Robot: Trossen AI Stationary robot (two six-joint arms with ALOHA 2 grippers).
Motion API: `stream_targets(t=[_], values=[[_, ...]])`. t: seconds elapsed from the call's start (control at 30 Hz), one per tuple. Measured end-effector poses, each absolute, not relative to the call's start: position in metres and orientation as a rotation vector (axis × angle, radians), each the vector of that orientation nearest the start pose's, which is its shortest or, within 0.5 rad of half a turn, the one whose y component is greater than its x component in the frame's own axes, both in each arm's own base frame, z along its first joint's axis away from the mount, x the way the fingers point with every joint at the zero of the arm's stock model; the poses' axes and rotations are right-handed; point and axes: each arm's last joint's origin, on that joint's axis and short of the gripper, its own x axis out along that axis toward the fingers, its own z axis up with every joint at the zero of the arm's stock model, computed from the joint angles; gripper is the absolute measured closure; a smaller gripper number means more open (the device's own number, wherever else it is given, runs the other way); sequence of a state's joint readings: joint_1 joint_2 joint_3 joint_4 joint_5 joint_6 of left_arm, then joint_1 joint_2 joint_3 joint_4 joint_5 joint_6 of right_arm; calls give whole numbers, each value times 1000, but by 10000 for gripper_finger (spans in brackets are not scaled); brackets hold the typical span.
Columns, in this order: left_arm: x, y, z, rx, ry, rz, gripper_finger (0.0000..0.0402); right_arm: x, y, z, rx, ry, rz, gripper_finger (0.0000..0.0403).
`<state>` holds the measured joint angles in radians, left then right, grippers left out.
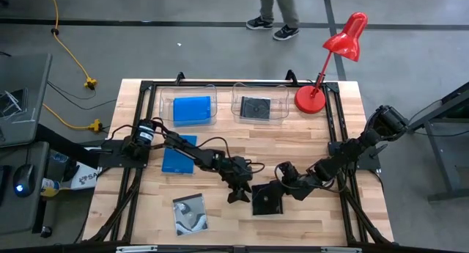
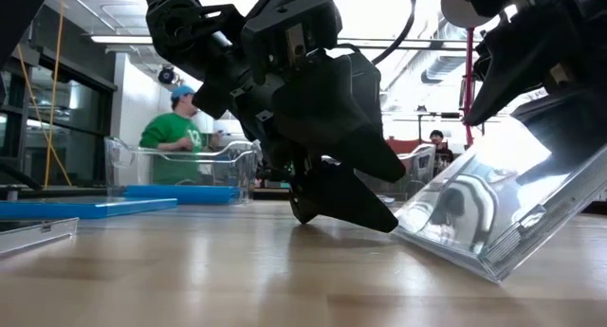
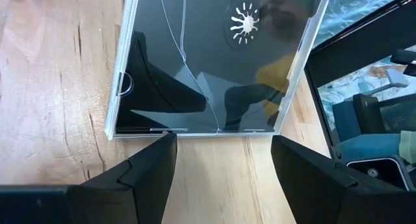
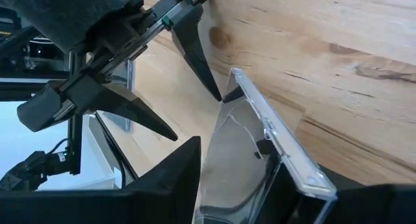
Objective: Pick & place jewel cases by type
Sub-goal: Put the right black CD case into the right transparent bin
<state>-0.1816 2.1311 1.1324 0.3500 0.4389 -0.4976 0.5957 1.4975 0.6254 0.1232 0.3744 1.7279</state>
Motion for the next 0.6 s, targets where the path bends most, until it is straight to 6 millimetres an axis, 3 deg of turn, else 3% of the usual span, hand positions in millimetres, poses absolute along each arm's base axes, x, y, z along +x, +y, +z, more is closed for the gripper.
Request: stream_targets(t=[0.33,0.6], values=[[409,-85,97,-544,794,-445,154,232,145,154,1296,633,-392,342],[411,-59,106,-533,772,-520,154,233,144,154,1280,612,-399,398]])
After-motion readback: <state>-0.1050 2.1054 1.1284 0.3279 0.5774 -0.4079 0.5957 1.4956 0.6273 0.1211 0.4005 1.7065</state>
